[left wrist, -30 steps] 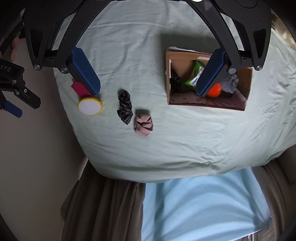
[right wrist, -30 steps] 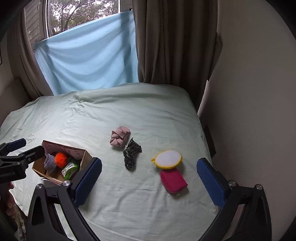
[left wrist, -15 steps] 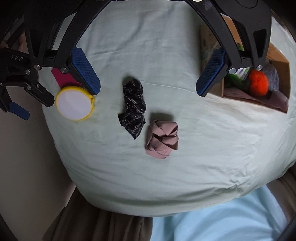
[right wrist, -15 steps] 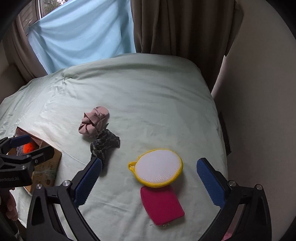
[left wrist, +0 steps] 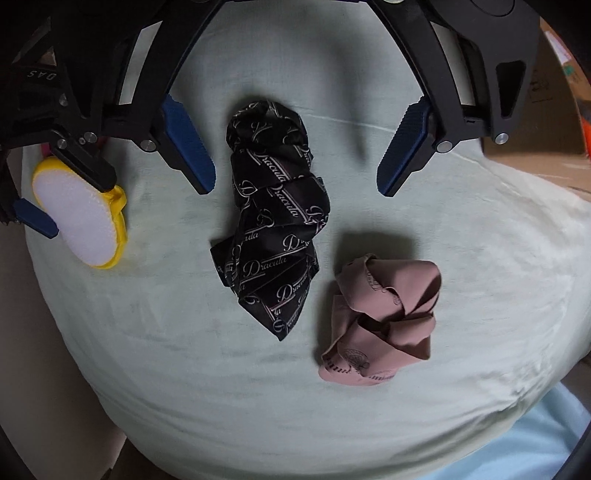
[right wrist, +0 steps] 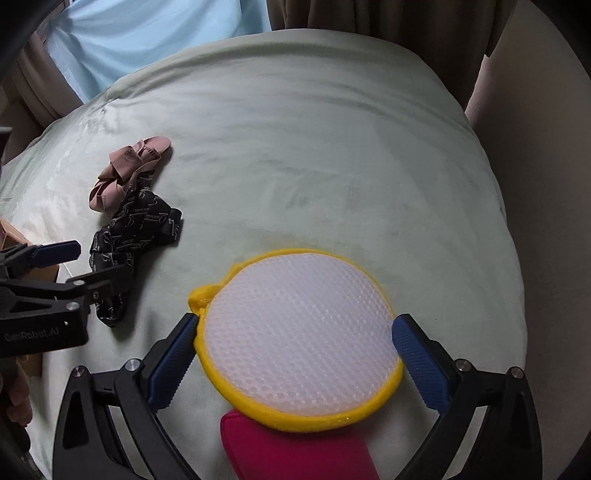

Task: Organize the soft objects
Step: 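Grasp the black patterned scrunchie with left tool while right tool grasps the yellow sponge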

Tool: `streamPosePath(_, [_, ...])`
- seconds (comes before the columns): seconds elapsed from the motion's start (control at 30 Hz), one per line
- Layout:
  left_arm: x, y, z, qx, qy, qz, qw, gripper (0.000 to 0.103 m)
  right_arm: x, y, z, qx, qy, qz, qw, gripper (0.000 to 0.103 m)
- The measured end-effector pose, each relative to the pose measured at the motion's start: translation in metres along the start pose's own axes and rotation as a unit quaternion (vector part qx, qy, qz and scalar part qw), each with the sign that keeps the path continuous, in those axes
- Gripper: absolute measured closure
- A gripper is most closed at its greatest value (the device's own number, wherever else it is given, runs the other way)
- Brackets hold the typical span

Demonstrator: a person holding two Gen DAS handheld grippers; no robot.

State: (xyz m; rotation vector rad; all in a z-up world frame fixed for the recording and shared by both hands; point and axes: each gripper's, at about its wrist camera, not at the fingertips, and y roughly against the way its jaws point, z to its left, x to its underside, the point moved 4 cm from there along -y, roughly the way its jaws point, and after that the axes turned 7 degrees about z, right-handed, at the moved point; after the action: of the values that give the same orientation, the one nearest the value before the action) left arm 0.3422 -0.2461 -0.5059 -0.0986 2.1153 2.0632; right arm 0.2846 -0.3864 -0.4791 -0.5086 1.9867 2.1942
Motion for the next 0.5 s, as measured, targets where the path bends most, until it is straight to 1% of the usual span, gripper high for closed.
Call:
streamPosePath(0.03, [0.001, -0.005, -0.002, -0.001, -0.001, 0.004, 1.0000, 0.023, -0.001, 0.000, -0.001, -0.004, -0.002, -0.002, 1.000, 0.001])
streamPosePath(0.1, [0.002, -0.014, -0.004, 0.002, 0.003, 0.015, 0.9999, 0.029, -0.002, -0.001, -0.002, -0.011, -0.002, -0.006, 1.000, 0.001])
streamPosePath(0.17, [0.001, -0.015, -0.005, 0.001, 0.007, 0.008, 0.9999, 0.029, -0.003, -0.005, -0.003, -0.016, -0.002, -0.005, 1.000, 0.004])
streamPosePath(0.2, [0.001, -0.015, -0.005, 0.000, 0.006, 0.008, 1.0000, 0.032, -0.004, -0.008, -0.002, -0.018, -0.003, -0.003, 1.000, 0.004])
streamPosePath(0.27, [0.000, -0.015, -0.007, 0.000, 0.001, 0.005, 1.0000, 0.041, -0.006, -0.012, -0.001, -0.021, -0.005, -0.001, 1.000, 0.007])
streamPosePath(0.3, [0.000, -0.013, -0.008, 0.000, -0.001, 0.003, 1.0000, 0.052, -0.006, -0.013, -0.001, -0.022, -0.005, -0.001, 1.000, 0.008])
streamPosePath(0.33, [0.000, -0.013, -0.009, 0.002, -0.004, 0.003, 1.0000, 0.060, -0.006, -0.014, -0.001, -0.021, -0.006, 0.000, 1.000, 0.010])
streamPosePath(0.4, [-0.003, -0.013, -0.014, 0.000, -0.010, 0.004, 0.9999, 0.064, -0.007, -0.016, -0.001, -0.018, -0.008, 0.001, 1.000, 0.014])
streamPosePath(0.43, [-0.003, -0.012, -0.014, 0.001, -0.012, 0.004, 0.9999, 0.065, -0.008, -0.016, -0.002, -0.016, -0.009, 0.001, 1.000, 0.018])
streamPosePath(0.5, [-0.002, -0.011, -0.014, 0.004, -0.010, 0.006, 0.9999, 0.067, -0.009, -0.016, -0.003, -0.008, -0.014, 0.000, 1.000, 0.028])
